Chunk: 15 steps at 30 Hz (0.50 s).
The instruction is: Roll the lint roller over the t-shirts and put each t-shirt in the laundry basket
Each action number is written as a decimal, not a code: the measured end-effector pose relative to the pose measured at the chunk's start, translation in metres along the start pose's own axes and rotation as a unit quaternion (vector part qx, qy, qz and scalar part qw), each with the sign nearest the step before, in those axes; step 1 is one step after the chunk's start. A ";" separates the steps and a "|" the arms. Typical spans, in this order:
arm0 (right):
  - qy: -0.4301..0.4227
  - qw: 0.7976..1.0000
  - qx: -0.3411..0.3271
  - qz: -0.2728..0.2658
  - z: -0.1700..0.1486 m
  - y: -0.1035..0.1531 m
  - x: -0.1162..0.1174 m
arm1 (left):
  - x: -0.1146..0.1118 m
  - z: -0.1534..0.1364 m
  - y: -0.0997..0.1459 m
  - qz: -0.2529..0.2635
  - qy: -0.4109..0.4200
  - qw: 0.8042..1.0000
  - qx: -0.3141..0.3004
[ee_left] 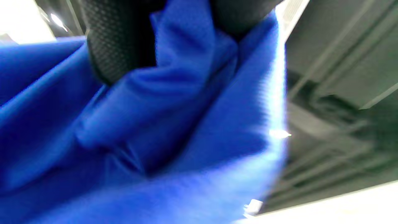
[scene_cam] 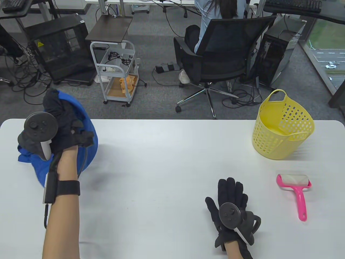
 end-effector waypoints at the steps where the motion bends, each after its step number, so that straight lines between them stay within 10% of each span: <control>1: -0.005 1.000 -0.001 -0.002 0.000 0.000 -0.001 | -0.002 0.014 0.002 -0.009 0.032 0.999 -0.026; 15: -0.081 0.996 -0.041 -0.014 0.010 0.002 -0.018 | -0.018 0.170 0.042 -0.120 0.219 0.947 -0.204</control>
Point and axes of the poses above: the tracker on the back of each hand, its own z axis roughly to the thumb side, its own y axis roughly from the fingertips to the wrist, x = y × z, the point moved 1 cm from there along -y, roughly from the wrist to the fingertips, and after that the axes turned 3 degrees about z, right-handed, at the moved point
